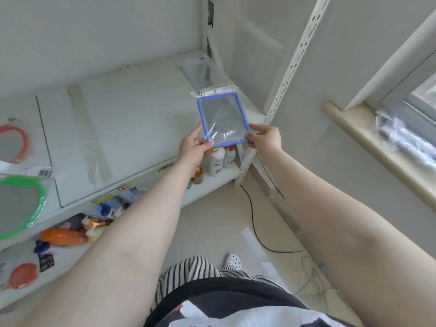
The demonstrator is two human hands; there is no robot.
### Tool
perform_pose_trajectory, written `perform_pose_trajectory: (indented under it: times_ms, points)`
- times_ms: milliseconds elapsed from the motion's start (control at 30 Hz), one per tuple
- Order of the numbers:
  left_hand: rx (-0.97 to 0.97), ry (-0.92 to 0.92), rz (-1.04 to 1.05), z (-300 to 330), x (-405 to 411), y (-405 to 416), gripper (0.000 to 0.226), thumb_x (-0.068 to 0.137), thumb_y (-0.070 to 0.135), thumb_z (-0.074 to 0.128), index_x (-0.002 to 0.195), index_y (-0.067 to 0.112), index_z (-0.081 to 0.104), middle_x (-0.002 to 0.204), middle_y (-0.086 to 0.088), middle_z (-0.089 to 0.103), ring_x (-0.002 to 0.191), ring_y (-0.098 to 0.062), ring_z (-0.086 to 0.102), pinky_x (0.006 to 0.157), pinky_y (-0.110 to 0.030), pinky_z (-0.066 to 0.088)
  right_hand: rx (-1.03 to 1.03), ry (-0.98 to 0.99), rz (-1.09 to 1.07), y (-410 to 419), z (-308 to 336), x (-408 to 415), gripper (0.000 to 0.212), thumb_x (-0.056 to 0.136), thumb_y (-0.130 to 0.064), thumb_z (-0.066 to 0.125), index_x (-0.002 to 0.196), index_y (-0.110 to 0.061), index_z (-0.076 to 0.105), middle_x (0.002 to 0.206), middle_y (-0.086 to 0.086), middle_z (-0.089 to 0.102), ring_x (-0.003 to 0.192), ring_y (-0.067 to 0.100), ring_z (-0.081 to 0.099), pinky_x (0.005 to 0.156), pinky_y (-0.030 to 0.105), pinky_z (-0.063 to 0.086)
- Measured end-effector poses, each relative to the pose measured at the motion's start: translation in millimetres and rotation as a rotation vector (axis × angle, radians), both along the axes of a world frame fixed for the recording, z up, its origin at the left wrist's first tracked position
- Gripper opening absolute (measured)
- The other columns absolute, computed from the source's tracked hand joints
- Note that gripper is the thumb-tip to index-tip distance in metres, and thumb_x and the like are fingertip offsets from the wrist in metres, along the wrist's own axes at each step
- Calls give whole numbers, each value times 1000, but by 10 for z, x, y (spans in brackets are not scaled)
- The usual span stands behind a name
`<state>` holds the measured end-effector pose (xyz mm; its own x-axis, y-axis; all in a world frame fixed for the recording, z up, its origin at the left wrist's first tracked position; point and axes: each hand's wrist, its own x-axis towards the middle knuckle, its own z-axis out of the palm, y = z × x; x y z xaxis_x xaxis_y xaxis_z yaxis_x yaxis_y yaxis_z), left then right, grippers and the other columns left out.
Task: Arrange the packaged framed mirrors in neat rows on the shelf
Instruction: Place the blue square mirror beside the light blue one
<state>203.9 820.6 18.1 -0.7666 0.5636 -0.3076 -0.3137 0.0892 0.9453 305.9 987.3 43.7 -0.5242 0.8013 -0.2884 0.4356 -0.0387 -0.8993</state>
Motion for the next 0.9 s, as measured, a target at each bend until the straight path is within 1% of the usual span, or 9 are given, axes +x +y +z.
perform_pose_trajectory:
  times_ms: [100, 200, 333, 433, 533, 633, 767, 833, 900]
  points:
    - [-7, -14, 83, -13, -71, 26, 72, 85, -1, 63, 144, 28, 35, 81, 11, 73, 82, -9, 72, 71, -20, 58, -3, -15, 96, 111, -5, -224, 36, 83, -4, 68, 117, -14, 68, 69, -1, 66, 59, 16, 63, 61, 22, 60]
    - [-46, 4, 173, 22, -233, 3, 71, 85, -4, 61, 145, 25, 36, 74, 11, 67, 71, -2, 67, 69, -14, 56, -35, -18, 177, 114, -50, -506, 35, 84, -2, 66, 118, -10, 66, 66, 1, 62, 57, 17, 59, 74, 41, 59]
    - [-71, 17, 265, 38, -473, 6, 68, 86, -6, 59, 145, 21, 37, 75, 7, 62, 72, -3, 62, 67, -8, 54, -38, -22, 248, 165, -81, -924, 36, 84, -3, 67, 119, -12, 67, 73, 9, 67, 58, 18, 61, 72, 33, 57]
    - [-81, 14, 310, 3, -704, 38, 68, 86, -6, 59, 145, 18, 36, 78, 6, 61, 74, -4, 59, 73, -11, 54, -40, -20, 302, 211, -100, -1264, 35, 83, -3, 67, 118, -11, 67, 64, 3, 62, 53, 15, 59, 67, 28, 55]
    - [-108, 5, 341, -38, -1035, 96, 67, 86, -8, 58, 145, 15, 36, 77, 3, 58, 72, -6, 57, 83, -22, 53, -62, -23, 329, 249, -140, -1635, 35, 83, -2, 67, 118, -9, 66, 61, 3, 57, 53, 17, 57, 65, 29, 53]
    - [-143, 11, 344, -99, -1417, 159, 65, 86, -9, 56, 144, 15, 39, 80, 1, 58, 72, -8, 57, 88, -25, 49, -86, -23, 359, 307, -209, -1999, 38, 83, 0, 65, 121, -6, 64, 70, 11, 61, 59, 22, 57, 82, 43, 55]
    - [-215, 12, 368, -212, -1764, 241, 61, 85, -10, 57, 139, 14, 45, 83, -5, 60, 71, -11, 57, 82, -27, 48, -96, -67, 405, 384, -343, -2358, 43, 82, 1, 66, 125, -6, 62, 77, 14, 61, 69, 24, 55, 89, 45, 53]
    - [-261, 5, 393, -307, -1855, 269, 59, 84, -10, 58, 138, 13, 48, 87, -9, 61, 75, -19, 58, 82, -31, 47, -105, -93, 418, 391, -439, -2447, 42, 82, 1, 67, 123, -6, 63, 68, 10, 60, 64, 24, 55, 77, 37, 55]
    - [-307, 20, 413, -427, -1931, 297, 55, 84, -8, 59, 134, 14, 53, 84, -7, 61, 81, -23, 58, 81, -30, 45, -85, -116, 432, 403, -543, -2522, 40, 82, 0, 67, 121, -7, 64, 63, 3, 57, 59, 21, 54, 59, 26, 48]
